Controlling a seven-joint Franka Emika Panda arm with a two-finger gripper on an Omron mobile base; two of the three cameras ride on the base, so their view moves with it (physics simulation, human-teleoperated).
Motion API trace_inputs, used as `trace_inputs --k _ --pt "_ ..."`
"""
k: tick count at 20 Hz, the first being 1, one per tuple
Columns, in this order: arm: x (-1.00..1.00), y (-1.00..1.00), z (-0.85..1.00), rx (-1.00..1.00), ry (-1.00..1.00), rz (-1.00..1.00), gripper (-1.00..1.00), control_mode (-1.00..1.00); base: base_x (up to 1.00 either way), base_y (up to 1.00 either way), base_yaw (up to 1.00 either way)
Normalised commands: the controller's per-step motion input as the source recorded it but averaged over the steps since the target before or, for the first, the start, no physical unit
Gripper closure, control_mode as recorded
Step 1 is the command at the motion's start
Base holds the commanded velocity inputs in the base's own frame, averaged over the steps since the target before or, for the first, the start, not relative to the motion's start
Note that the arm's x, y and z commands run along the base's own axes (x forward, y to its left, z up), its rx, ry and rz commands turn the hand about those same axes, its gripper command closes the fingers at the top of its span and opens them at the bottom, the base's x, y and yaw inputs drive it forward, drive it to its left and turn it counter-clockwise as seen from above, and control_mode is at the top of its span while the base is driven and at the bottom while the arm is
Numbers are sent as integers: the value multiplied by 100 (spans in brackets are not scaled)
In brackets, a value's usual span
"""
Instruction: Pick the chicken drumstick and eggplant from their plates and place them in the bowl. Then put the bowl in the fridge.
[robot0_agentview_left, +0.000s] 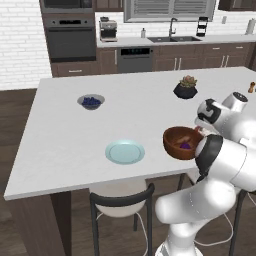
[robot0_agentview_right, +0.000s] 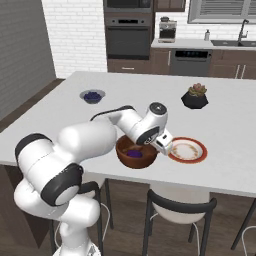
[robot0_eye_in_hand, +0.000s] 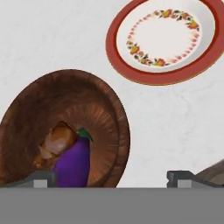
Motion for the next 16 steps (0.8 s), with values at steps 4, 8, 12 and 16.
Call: trace_inputs --k 4,8,12,16 --pt "14 -4 -40 0 9 -6 -100 -100 0 0 0" --pt "12 0 -53 -3 15 -8 -100 -100 0 0 0" --pt "4 0 -49 -2 9 -4 -100 -100 0 0 0" --pt "0 3 -31 0 1 0 -100 -100 0 0 0"
